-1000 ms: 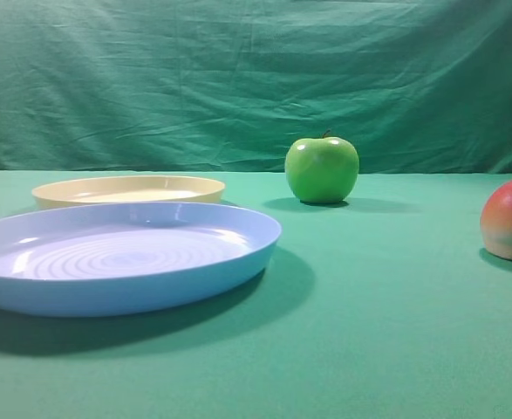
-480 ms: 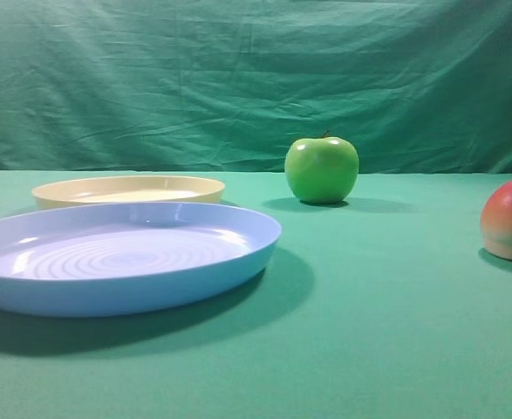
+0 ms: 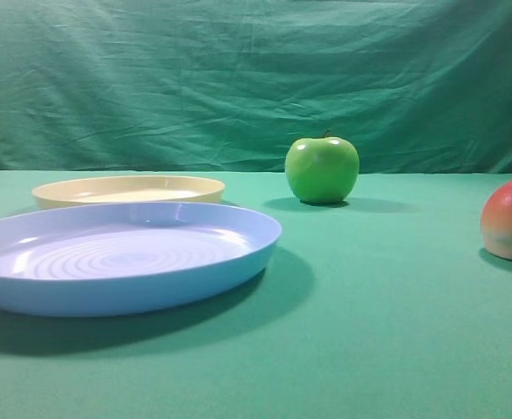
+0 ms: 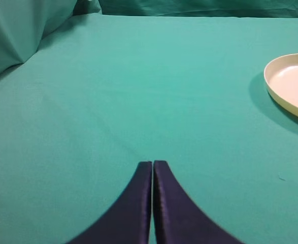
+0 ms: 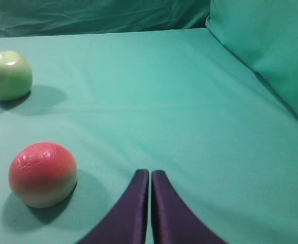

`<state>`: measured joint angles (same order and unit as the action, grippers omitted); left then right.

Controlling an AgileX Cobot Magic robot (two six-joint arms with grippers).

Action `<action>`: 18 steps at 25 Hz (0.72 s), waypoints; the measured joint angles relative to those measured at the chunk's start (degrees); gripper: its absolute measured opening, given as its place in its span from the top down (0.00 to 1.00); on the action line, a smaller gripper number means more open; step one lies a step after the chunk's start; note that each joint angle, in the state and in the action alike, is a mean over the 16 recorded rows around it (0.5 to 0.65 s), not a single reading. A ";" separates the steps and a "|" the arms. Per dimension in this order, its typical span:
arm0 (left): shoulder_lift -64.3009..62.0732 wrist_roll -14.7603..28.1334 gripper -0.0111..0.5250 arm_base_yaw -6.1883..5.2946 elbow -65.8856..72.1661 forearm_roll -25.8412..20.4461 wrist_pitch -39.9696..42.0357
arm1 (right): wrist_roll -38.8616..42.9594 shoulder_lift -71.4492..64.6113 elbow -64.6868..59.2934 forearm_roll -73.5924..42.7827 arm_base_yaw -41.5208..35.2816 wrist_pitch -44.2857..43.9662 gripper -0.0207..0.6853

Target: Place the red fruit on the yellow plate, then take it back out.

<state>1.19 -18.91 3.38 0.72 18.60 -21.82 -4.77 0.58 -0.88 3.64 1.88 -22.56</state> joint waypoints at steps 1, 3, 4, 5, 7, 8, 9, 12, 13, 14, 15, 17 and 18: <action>0.00 0.00 0.98 0.00 0.00 0.00 0.00 | 0.01 0.00 -0.20 0.00 0.00 0.15 0.97; 0.00 0.00 0.98 0.00 0.00 0.00 0.00 | 0.02 0.00 -0.40 0.00 0.00 0.31 0.97; 0.00 0.00 0.98 0.00 0.00 0.00 0.00 | 0.03 0.00 -0.43 0.00 0.00 0.38 0.97; 0.00 0.00 0.98 0.00 0.00 0.00 0.00 | 0.04 0.00 -0.44 0.00 0.00 0.42 0.97; 0.00 0.00 0.98 0.00 0.00 0.00 0.00 | 0.05 0.00 -0.46 0.00 0.00 0.46 0.97; 0.00 0.00 0.98 0.00 0.00 0.00 0.00 | 0.06 0.00 -0.47 0.00 0.00 0.47 0.97; 0.00 0.00 0.98 0.00 0.00 0.00 0.00 | 0.07 0.00 -0.48 0.00 0.00 0.47 0.97; 0.00 0.00 0.98 0.00 0.00 0.00 0.00 | 0.07 0.00 -0.49 0.00 0.00 0.49 0.97; 0.00 0.00 0.98 0.00 0.00 0.00 0.00 | 0.07 0.00 -0.50 0.00 0.00 0.51 0.97; 0.00 0.00 0.98 0.00 0.00 0.00 0.00 | 0.07 0.00 -0.51 0.00 0.00 0.52 0.97; 0.00 0.00 0.98 0.00 0.00 0.00 0.00 | 0.07 0.00 -0.51 0.00 0.00 0.54 0.97; 0.00 0.00 0.98 0.00 0.00 0.00 0.00 | 0.07 0.00 -0.52 0.00 0.00 0.57 0.97; 0.00 0.00 0.98 0.00 0.00 0.00 0.00 | 0.07 0.00 -0.52 0.00 0.00 0.59 0.97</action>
<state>1.19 -18.91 3.38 0.72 18.60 -21.82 -4.70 0.58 -1.41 3.64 1.88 -21.97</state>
